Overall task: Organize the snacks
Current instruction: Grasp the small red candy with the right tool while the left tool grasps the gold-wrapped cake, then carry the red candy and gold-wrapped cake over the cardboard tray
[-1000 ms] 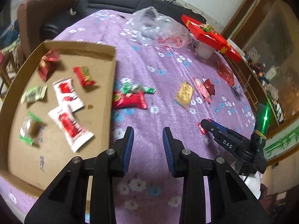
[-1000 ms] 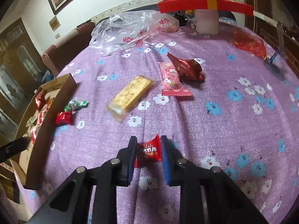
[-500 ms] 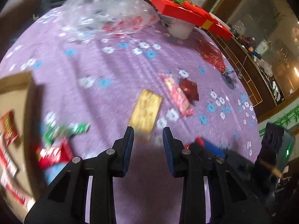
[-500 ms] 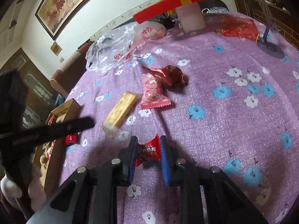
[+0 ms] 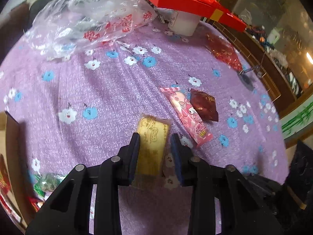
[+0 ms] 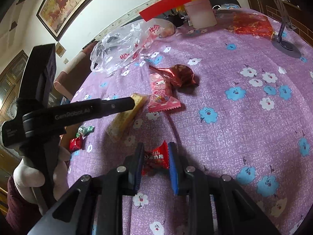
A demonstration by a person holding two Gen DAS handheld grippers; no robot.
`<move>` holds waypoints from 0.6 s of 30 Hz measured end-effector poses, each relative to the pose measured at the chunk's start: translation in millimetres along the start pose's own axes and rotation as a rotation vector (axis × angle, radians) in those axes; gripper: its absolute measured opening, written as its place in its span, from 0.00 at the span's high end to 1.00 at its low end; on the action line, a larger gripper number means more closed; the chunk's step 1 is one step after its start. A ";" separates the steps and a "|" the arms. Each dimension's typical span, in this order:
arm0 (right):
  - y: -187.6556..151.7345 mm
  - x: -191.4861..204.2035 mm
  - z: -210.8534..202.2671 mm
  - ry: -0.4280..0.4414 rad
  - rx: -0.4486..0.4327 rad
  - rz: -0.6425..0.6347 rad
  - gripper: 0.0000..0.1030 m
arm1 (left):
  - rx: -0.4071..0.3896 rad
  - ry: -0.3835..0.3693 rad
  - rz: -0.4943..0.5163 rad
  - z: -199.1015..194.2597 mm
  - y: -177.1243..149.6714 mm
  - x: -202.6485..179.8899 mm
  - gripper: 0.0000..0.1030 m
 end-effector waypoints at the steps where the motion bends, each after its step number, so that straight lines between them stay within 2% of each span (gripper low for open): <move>1: 0.1 0.1 0.2 -0.001 0.001 -0.001 0.73 | -0.011 0.022 0.024 0.5 0.0 -3.3 0.58; 2: 0.0 0.2 0.3 -0.001 0.001 -0.001 0.73 | -0.017 0.045 0.043 1.6 -0.6 -5.3 0.50; 3: 0.1 0.2 0.3 0.000 0.001 -0.001 0.73 | -0.016 0.070 0.064 4.2 -1.9 -7.5 0.48; 5: 0.4 0.0 0.5 0.001 0.001 0.000 0.72 | 0.000 0.113 0.106 12.8 -6.4 -10.6 0.48; 8: 0.4 -0.2 0.4 0.000 0.001 -0.002 0.72 | -0.042 0.189 0.165 16.3 -9.3 -14.0 0.48; 10: 0.7 0.1 0.7 -0.001 0.002 -0.005 0.72 | -0.049 0.180 0.164 16.5 -10.8 -14.5 0.58; 11: 0.8 0.1 0.8 -0.001 0.002 -0.006 0.72 | -0.053 0.177 0.157 15.6 -11.3 -13.8 0.68; 14: 1.1 0.1 0.9 0.001 0.003 -0.007 0.73 | -0.052 0.182 0.140 13.3 -14.4 -12.4 0.68; 18: 0.6 0.7 0.7 0.007 0.003 -0.010 0.73 | -0.062 0.148 0.117 -2.5 -23.6 -12.1 0.68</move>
Point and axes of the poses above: each gripper's, at about its wrist camera, not at the fingertips, and z roughly the way its jaws point, x to its left, y to its top, the point moved 6 cm from there along z, roughly the way its jaws point, and after that the axes turned 14 degrees about y, right-handed, at the moved point
